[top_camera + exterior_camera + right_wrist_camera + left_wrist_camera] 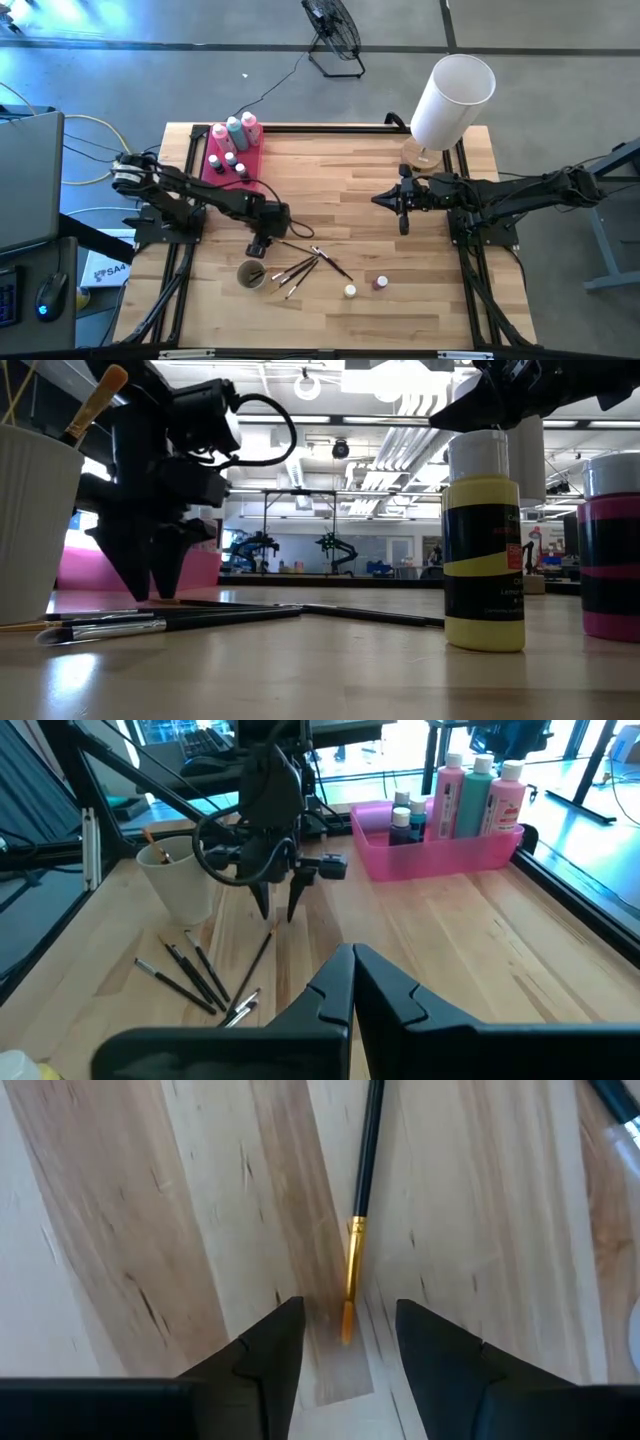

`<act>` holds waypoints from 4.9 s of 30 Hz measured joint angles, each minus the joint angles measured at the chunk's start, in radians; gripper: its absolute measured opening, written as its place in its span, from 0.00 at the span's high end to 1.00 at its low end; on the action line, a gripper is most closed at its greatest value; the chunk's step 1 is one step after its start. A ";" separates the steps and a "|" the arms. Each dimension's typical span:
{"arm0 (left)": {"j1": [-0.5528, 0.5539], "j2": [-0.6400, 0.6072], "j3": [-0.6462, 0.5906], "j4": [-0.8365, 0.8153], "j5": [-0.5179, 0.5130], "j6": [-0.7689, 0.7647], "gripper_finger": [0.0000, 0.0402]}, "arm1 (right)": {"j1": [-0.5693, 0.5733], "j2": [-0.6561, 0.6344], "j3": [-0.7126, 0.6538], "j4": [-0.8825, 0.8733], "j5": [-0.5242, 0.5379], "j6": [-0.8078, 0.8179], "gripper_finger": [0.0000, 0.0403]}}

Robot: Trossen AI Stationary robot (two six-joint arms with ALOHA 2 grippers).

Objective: Pick & Place Paint Supplies
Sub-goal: Put the gold paintbrush into the light brown cup

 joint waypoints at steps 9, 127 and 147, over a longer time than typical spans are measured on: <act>-0.002 0.009 0.001 -0.003 -0.045 -0.050 0.60 | 0.000 0.000 0.000 0.000 0.000 0.000 0.99; 0.001 -0.303 0.165 -0.137 -0.549 0.042 1.00 | 0.000 0.000 0.000 0.040 0.029 -0.007 0.99; 0.001 -0.302 0.267 -0.160 -0.522 0.317 1.00 | -0.105 0.338 0.001 0.453 -0.218 0.486 0.57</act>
